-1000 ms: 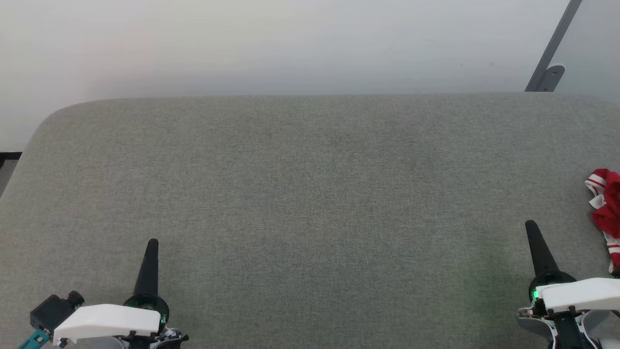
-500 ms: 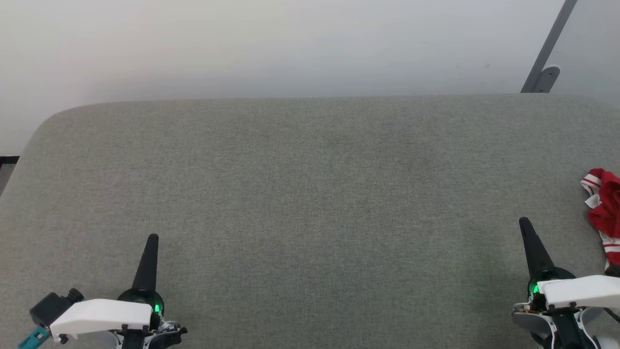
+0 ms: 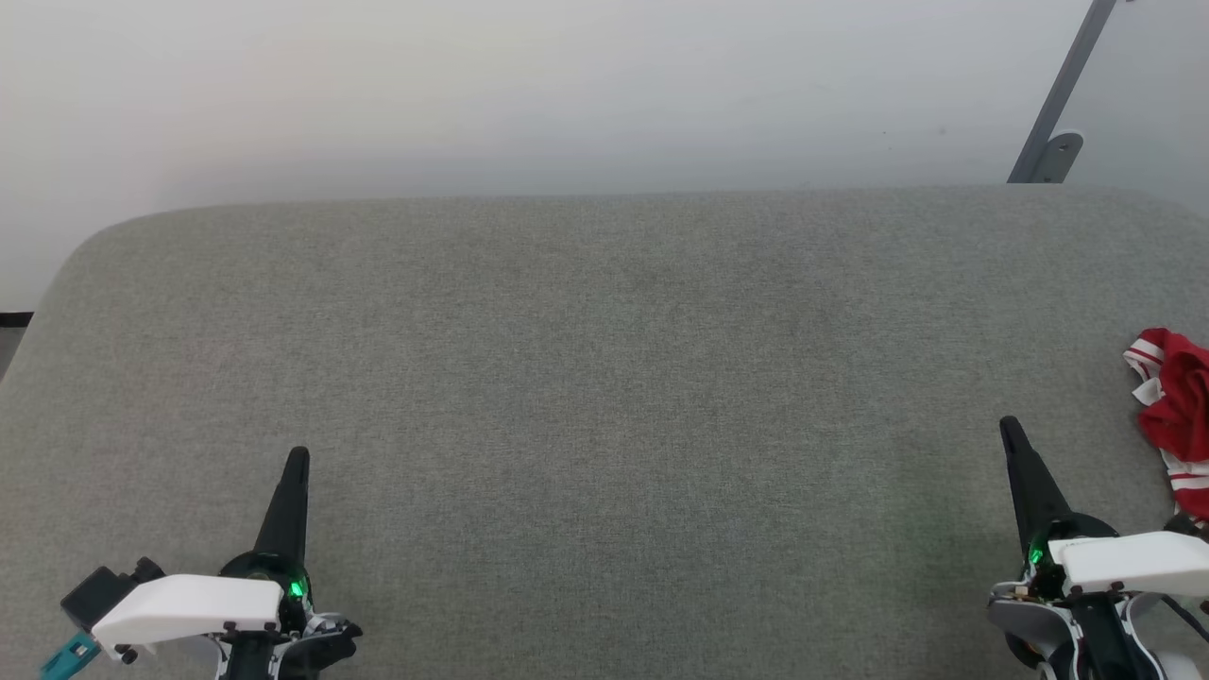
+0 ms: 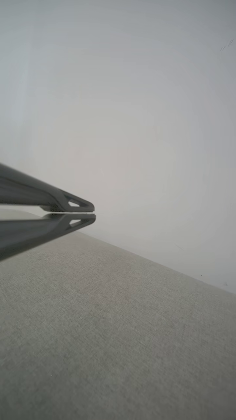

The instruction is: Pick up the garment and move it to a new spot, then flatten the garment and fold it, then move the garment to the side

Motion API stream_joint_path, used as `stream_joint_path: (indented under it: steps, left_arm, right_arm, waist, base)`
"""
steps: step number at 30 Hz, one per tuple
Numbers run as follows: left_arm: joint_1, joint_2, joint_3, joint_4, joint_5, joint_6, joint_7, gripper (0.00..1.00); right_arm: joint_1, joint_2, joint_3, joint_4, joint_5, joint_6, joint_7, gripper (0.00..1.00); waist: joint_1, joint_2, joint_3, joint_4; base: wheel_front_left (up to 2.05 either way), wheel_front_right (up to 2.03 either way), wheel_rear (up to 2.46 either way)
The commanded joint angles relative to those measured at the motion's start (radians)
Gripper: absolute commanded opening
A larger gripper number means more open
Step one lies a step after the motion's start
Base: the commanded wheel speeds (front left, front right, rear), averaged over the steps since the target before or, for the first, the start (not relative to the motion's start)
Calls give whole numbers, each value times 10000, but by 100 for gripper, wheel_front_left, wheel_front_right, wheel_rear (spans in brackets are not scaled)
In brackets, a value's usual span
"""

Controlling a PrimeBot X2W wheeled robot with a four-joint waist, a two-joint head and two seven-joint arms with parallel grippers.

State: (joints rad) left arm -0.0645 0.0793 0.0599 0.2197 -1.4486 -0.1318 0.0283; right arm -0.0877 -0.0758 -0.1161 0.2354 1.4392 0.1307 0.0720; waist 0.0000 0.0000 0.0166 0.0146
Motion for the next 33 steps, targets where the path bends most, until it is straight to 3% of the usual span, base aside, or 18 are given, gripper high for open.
stream_joint_path:
  steps: [1, 27, 33]
  left_arm:
    - [-204, 23, 45, 0, -259, 17, 87, 0]
    - [-480, -38, 221, 254, -1957, 22, 620, 0]
    - [-483, -54, 244, 251, -1927, 22, 636, 0]
  right_arm:
    - [-124, 21, 6, -5, 207, 1, 78, 0]
    - [-255, 286, 22, 112, 1769, 0, 458, 0]
    - [-255, 277, 25, 113, 1752, 0, 449, 0]
  waist:
    - [0, 0, -6, -6]
    - [0, 0, -132, -143]
    - [0, 0, -134, -146]
  base:
    - [0, 0, 0]
    - [0, 0, 0]
    - [0, 0, 0]
